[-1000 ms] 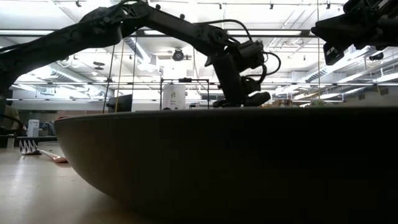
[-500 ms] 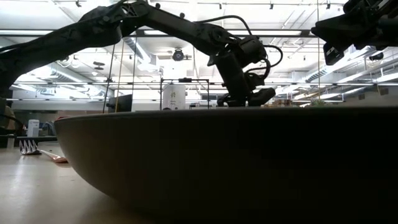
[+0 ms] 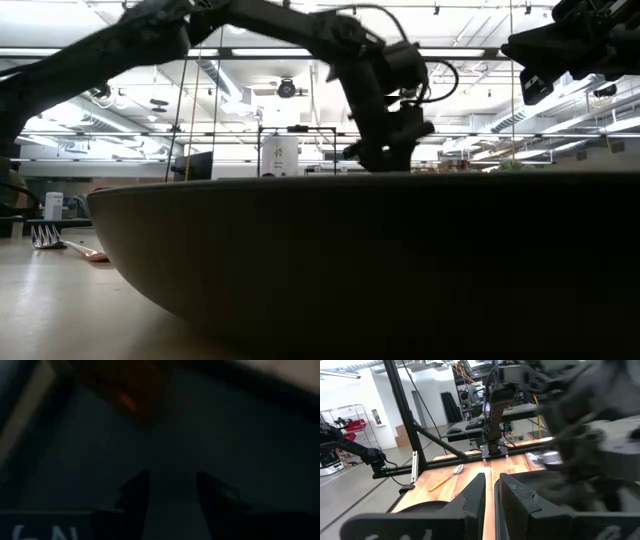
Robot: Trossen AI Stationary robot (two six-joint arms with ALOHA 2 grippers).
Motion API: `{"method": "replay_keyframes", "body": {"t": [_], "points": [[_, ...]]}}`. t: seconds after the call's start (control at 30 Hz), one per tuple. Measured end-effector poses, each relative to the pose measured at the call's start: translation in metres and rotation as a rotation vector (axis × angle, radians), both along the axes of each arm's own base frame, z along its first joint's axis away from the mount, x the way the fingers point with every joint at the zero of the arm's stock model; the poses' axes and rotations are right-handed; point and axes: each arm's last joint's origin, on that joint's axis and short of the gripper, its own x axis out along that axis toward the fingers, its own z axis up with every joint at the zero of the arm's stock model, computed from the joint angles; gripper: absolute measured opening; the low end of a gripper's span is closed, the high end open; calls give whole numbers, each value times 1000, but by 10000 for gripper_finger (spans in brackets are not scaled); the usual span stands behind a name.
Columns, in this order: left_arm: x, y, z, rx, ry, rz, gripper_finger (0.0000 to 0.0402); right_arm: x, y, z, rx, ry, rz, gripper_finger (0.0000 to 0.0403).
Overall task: Pick and place plate/cup/fork/spoon on tray
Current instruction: Put the black plate on the black tray
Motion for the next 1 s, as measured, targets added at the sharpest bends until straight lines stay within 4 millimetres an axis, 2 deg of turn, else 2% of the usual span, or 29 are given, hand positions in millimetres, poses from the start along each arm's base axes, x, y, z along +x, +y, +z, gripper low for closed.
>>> {"method": "replay_keyframes", "body": {"t": [0.2,0.57,0.73,1.0], "points": [[-9,-42,12,-129,84,-102,172,0,0,0,-4,-3,2,64],[-19,-120,32,-135,152,-192,172,0,2,-2,-8,21,58,64],[-33,-166,33,-81,261,-237,172,0,2,-3,-1,35,66,64],[-60,-229,24,226,433,-309,172,0,2,-1,2,17,70,64]]}}
